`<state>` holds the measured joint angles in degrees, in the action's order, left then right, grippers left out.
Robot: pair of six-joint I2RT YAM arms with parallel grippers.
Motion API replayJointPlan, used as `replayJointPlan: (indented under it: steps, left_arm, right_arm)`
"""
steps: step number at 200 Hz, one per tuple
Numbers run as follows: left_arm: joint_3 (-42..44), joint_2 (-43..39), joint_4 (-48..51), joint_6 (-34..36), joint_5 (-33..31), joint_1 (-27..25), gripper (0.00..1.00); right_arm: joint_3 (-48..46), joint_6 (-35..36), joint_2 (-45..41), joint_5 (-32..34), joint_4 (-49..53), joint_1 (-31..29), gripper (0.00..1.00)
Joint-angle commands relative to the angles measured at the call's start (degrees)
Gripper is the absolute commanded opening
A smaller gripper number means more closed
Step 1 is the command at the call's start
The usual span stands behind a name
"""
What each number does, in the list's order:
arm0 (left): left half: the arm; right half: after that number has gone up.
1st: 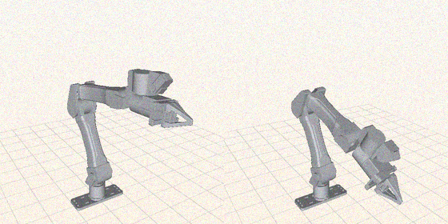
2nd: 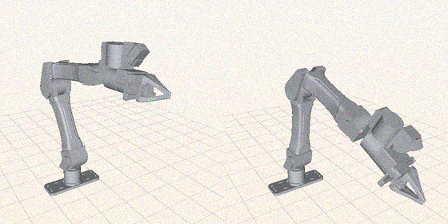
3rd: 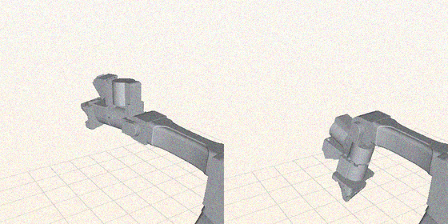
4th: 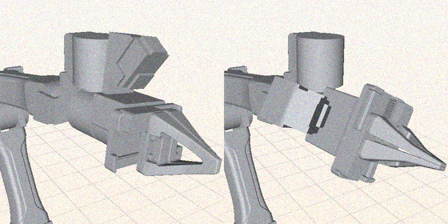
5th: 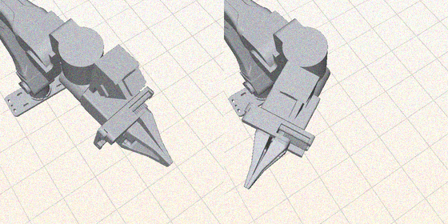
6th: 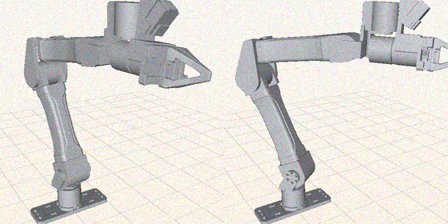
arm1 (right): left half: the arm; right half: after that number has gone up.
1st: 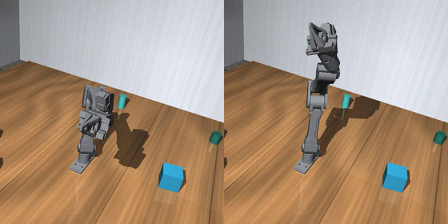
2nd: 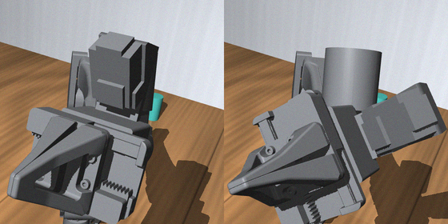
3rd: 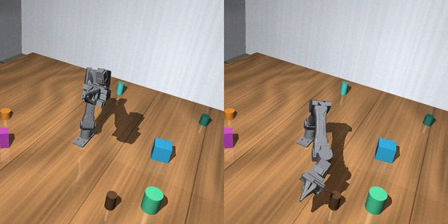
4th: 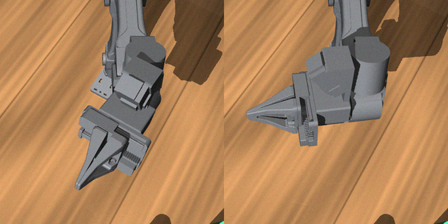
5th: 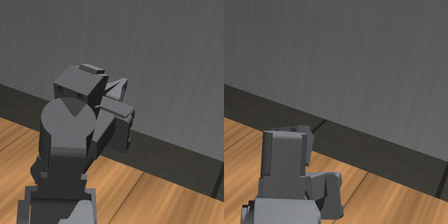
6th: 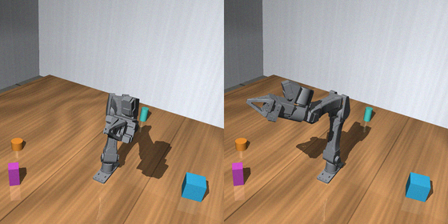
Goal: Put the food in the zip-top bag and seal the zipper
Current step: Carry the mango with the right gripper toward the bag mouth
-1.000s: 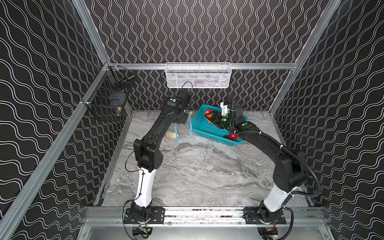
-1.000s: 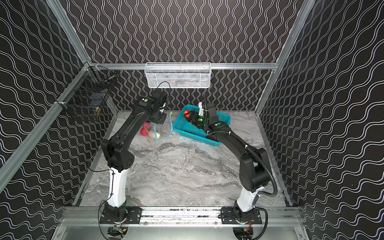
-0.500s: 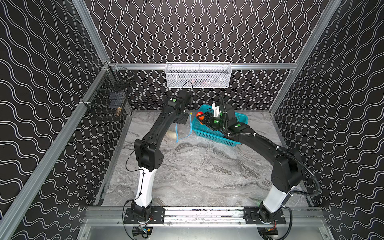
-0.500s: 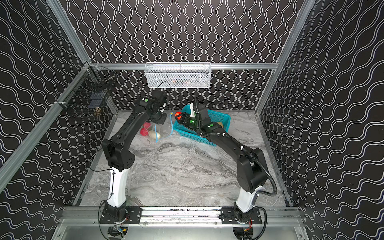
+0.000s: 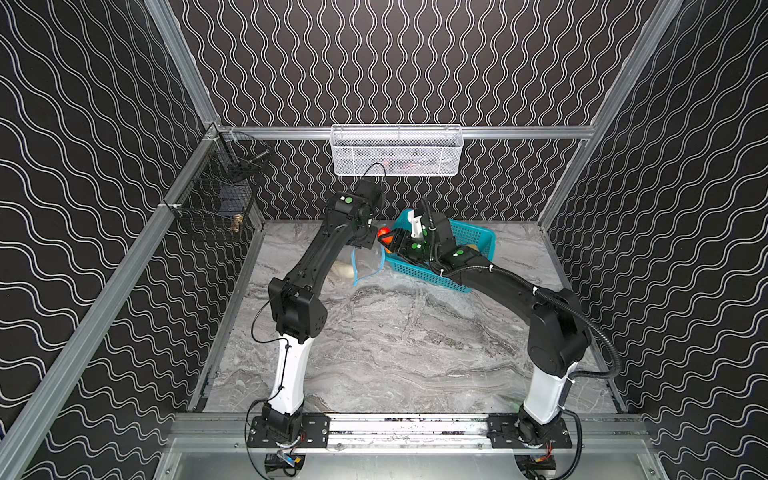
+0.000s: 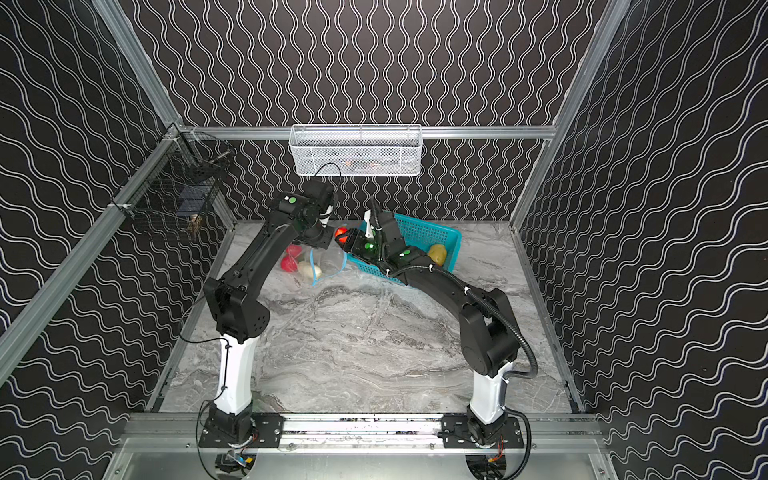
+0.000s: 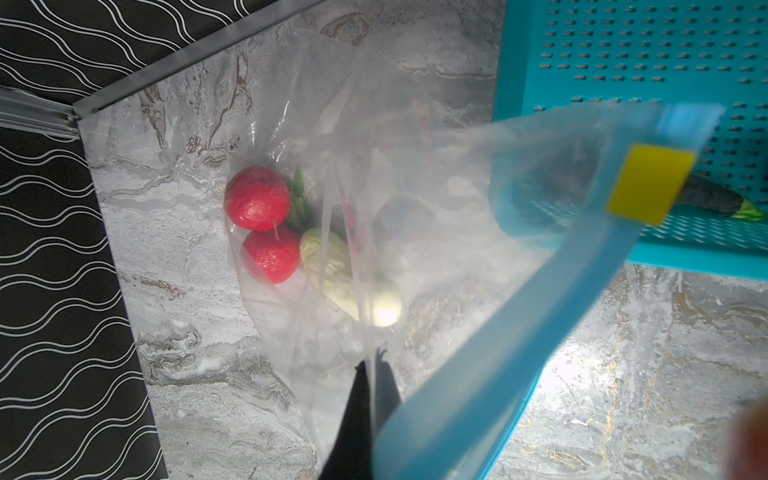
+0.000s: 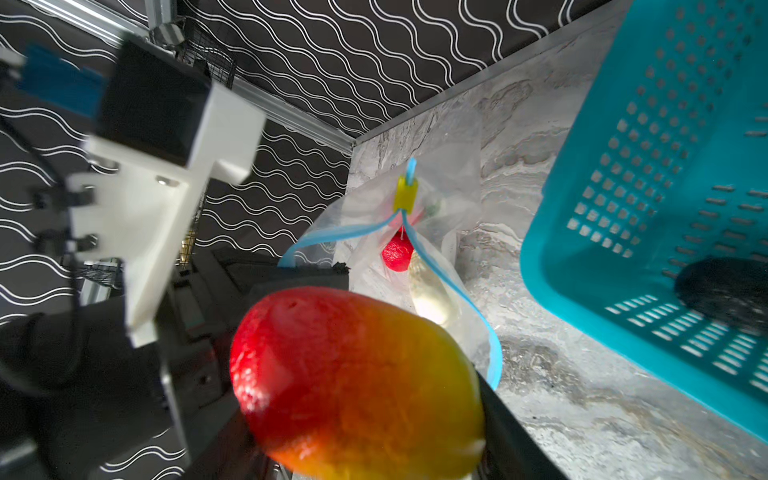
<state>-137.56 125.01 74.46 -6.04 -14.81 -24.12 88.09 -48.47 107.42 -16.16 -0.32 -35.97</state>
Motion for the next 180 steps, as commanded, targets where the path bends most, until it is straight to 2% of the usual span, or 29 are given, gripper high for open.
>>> replayJointPlan:
  steps: [1, 34, 136, 165, 180]
  left_arm:
    - [-0.8, -0.6, 0.6, -0.5, 0.7, 0.1, 0.00]
    - [-0.7, -1.2, 0.6, -0.4, 1.0, 0.0, 0.00]
    - [-2.8, -1.2, 1.3, 0.3, 0.6, 0.0, 0.00]
    - [-4.0, -1.2, 1.9, 0.6, 0.7, 0.1, 0.00]
    - [-4.1, -1.3, 1.9, 0.6, 0.7, 0.1, 0.00]
  right_arm:
    - [1.1, -0.7, 0.6, 0.9, -2.0, -0.8, 0.37]
    - [1.5, -0.7, 0.9, 3.4, -1.7, -2.5, 0.37]
    - [4.2, -1.1, 6.6, 2.8, -3.2, -4.0, 0.38]
    - [5.2, -1.0, 7.8, 2.3, -3.8, -4.4, 0.42]
    - [5.6, -1.1, 8.5, 1.7, -4.3, -4.6, 0.51]
